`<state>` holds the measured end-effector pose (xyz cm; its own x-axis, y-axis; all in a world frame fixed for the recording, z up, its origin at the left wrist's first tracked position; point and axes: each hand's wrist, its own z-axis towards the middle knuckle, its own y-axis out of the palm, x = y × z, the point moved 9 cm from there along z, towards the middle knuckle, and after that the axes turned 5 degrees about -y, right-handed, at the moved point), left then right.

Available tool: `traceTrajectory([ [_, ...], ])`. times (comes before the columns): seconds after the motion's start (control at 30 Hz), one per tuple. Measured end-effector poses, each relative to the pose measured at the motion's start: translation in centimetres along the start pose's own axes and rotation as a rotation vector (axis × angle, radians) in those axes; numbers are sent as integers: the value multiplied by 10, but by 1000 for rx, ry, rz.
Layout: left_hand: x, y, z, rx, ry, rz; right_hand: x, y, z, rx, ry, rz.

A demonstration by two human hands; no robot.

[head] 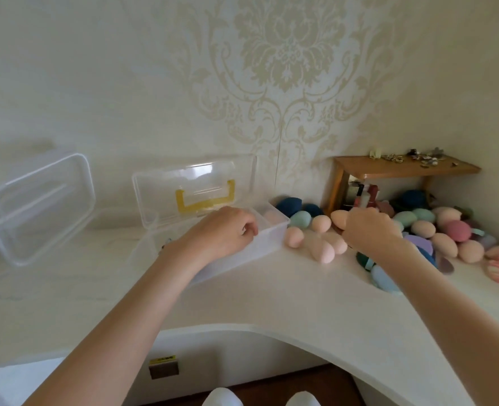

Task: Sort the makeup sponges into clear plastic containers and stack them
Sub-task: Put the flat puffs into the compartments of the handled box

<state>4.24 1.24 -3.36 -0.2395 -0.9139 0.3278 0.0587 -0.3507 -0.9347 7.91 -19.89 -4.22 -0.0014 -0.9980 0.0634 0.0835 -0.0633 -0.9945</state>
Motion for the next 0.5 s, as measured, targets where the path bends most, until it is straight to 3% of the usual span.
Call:
traceTrajectory([
  [0.2,8,7,5,9,18,62,38,45,-5,-81,67,-18],
  [0.5,-6,-3,0,12,-27,15,13,-28,-3,256,71,73],
])
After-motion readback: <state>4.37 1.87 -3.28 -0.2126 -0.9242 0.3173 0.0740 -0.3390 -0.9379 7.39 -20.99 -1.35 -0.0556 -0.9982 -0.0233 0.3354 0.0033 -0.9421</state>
